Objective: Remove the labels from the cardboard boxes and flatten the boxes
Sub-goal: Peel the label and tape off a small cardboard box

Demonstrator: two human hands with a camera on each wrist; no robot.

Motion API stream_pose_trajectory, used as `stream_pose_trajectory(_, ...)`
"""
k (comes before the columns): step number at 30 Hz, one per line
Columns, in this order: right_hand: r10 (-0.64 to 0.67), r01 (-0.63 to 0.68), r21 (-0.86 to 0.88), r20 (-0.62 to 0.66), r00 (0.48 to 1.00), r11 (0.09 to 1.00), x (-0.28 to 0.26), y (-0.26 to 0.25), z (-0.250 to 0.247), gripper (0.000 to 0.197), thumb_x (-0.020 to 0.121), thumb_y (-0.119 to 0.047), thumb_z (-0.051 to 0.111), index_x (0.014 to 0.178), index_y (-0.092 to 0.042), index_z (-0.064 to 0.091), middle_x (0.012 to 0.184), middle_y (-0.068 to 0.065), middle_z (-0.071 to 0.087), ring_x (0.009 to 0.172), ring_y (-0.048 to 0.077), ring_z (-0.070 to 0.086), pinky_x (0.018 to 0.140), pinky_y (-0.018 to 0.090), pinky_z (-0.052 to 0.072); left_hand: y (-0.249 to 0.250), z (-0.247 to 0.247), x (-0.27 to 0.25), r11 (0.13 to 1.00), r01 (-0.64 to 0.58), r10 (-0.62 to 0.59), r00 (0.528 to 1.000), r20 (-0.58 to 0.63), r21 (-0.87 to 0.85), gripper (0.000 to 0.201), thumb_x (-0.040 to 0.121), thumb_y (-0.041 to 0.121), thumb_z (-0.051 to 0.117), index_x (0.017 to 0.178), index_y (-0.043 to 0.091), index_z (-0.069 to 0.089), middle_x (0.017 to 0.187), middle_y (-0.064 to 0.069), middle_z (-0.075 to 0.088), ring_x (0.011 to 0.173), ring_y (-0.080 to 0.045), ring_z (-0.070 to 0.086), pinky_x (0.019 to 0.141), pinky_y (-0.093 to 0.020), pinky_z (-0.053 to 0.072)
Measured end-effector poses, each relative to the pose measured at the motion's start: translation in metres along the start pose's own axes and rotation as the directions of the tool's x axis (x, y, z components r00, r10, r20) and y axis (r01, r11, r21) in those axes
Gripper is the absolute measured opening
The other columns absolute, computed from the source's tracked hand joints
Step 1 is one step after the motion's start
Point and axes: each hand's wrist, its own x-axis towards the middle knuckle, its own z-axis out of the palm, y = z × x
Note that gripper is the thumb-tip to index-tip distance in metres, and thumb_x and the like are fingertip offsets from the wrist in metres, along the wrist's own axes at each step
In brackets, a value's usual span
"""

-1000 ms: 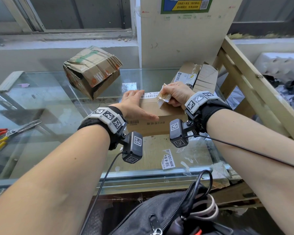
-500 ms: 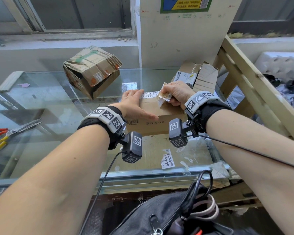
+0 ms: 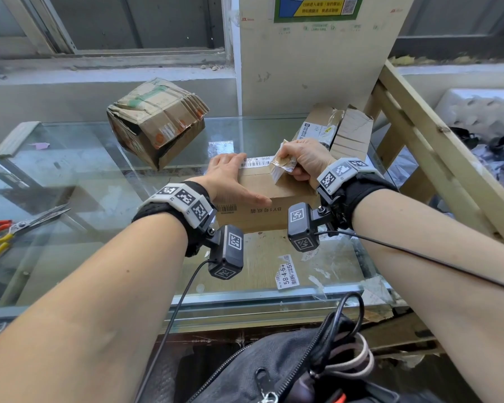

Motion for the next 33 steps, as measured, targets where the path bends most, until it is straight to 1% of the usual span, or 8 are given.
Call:
stream_pose_trajectory(5,-0.001,0.001,0.03,-0.018,1.0,1.0,-0.001,0.001,0.0,0.031,0.084,0.002,0.052,0.057,-0.011,0.043,0.051,0.007,0.038,0.028,0.008,0.028,0.032,0.012,0.015,0.0,0.001,0.001,1.0,-0.001,0.001,1.0,0.004,0.009,0.119,0.062,0.067,0.076,0.153,0.024,0.013,0.156,0.002,0.017,0.145,-0.021,0.006,0.118,-0.046,0.013)
stream_pose_trajectory(9,-0.024,0.025,0.015,-0.077,0.997,1.0,0.001,0.002,0.004,0.033,0.082,0.004,0.05,0.054,-0.01,0.04,0.044,0.003,0.036,0.026,0.008,0.025,0.034,0.009,0.014,-0.001,0.001,0.001,1.0,-0.006,0.006,1.0,-0.005,0.005,0.12,0.061,0.068,0.076,0.153,0.023,0.013,0.157,0.002,0.017,0.145,-0.02,0.005,0.119,-0.044,0.011)
stream_pose_trajectory(12,-0.056,0.049,-0.05,-0.141,0.988,0.998,0.002,0.006,0.008,0.032,0.081,0.002,0.051,0.053,-0.011,0.042,0.051,0.003,0.037,0.027,0.008,0.025,0.034,0.011,0.016,-0.001,0.001,0.001,1.0,-0.005,0.005,1.0,0.001,0.009,0.12,0.061,0.068,0.075,0.153,0.023,0.013,0.157,0.002,0.017,0.145,-0.021,0.005,0.118,-0.044,0.011)
stream_pose_trajectory(17,-0.106,0.099,-0.049,-0.183,0.977,0.994,0.002,0.011,0.008,0.038,0.089,-0.013,0.061,0.056,-0.013,0.043,0.055,0.005,0.039,0.029,0.006,0.031,0.033,0.012,0.021,-0.002,0.001,0.002,1.0,-0.007,0.007,1.0,0.006,0.014,0.12,0.061,0.069,0.075,0.153,0.024,0.013,0.158,0.002,0.015,0.145,-0.02,0.004,0.118,-0.044,0.01)
stream_pose_trajectory(21,-0.199,0.189,-0.075,-0.157,0.967,0.979,-0.006,0.012,0.011,0.034,0.083,-0.015,0.071,0.06,-0.01,0.047,0.049,0.007,0.049,0.028,0.005,0.038,0.031,0.014,0.027,-0.002,0.001,0.002,1.0,-0.004,0.004,1.0,0.012,0.02,0.12,0.062,0.069,0.075,0.153,0.024,0.012,0.158,0.002,0.014,0.146,-0.021,0.004,0.118,-0.045,0.01)
stream_pose_trajectory(26,-0.227,0.21,-0.193,-0.072,0.971,0.958,-0.012,0.01,0.012,0.027,0.074,-0.02,0.08,0.073,-0.01,0.055,0.064,0.006,0.057,0.043,0.009,0.052,0.044,0.023,0.045,-0.002,0.001,0.002,1.0,-0.009,0.009,1.0,0.01,0.015,0.119,0.062,0.069,0.074,0.153,0.024,0.012,0.158,0.002,0.014,0.146,-0.021,0.003,0.118,-0.046,0.011)
stream_pose_trajectory(30,-0.211,0.19,-0.342,-0.026,0.977,0.92,-0.014,0.011,0.013,0.032,0.07,-0.022,0.083,0.073,-0.012,0.053,0.068,0.004,0.057,0.055,0.013,0.054,0.049,0.024,0.048,-0.003,0.001,0.002,1.0,-0.012,0.012,1.0,0.006,0.022,0.119,0.062,0.07,0.074,0.153,0.024,0.012,0.158,0.0,0.016,0.146,-0.022,0.004,0.118,-0.047,0.012)
stream_pose_trajectory(33,-0.221,0.189,-0.454,-0.018,0.975,0.871,-0.014,0.013,0.014,0.022,0.075,-0.017,0.078,0.074,-0.014,0.055,0.075,0.001,0.058,0.067,0.013,0.054,0.061,0.028,0.048,-0.002,0.001,0.003,1.0,-0.012,0.012,1.0,0.005,0.027,0.118,0.062,0.07,0.074,0.153,0.024,0.013,0.158,0.0,0.017,0.145,-0.023,0.005,0.118,-0.048,0.012)
